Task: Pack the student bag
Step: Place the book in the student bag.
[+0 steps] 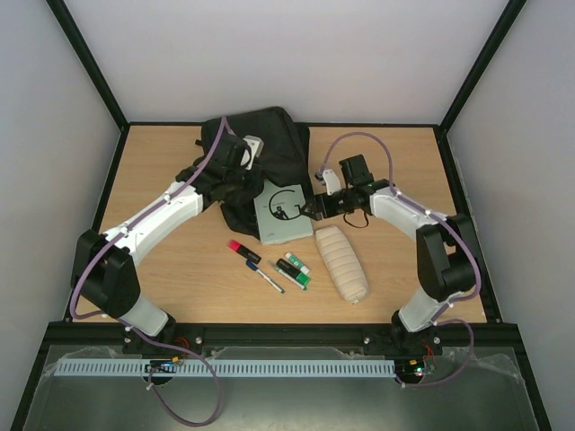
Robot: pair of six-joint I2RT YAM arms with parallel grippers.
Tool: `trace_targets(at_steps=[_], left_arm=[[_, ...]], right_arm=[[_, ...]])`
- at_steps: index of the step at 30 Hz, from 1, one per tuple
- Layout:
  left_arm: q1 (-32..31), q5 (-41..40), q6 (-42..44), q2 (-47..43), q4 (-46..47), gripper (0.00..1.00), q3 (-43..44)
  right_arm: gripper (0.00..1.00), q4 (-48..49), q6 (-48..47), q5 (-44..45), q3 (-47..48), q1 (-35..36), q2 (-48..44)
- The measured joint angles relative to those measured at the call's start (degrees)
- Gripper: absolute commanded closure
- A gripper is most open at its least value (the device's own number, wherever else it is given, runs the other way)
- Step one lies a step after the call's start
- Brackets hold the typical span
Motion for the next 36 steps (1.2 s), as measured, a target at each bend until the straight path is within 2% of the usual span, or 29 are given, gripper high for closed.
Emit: trace_targets(at_steps=[7,11,14,19,25,30,36], left_arm=[[-0.04,0.04,0.26,0.0,0.07,0.98,-0.44],[-0.11,0.07,0.42,0.0,0.11,0.97,-0.44],[-0.13,0.24,0.5,0.0,0.09,0.98,-0.44],[-0.15,0.26,0.7,0.0,0.09,0.98,-0.44],[-0.35,0.24,1.05,0.0,0.09,0.98,-0.44],[-0.37,0.26,1.11,0.0,0.09,0.98,-0.44],[-0.39,0.24,1.31,0.0,0.07,0.98,-0.5]], right_arm=[[0.38,-2.51,-10.58,7.13,-6.88,1.38,-10.84],[0.43,-1.7,-21.46,15.15,-13.81,7.91,-18.97],[0.46,-1.49,-28.24,19.8,-17.11,12.33,-21.07],[0.52,-0.11,-35.65,28.22,-17.57,15.96,-18.51],[0.58,4.24,-39.95,34.88,-17.57,19.5,-13.88],[0.68,8.37,-40.57,38.56,-17.44,20.68,-9.42],[0.7,13.27,-39.65,42.4,-16.11,20.65,-6.1]])
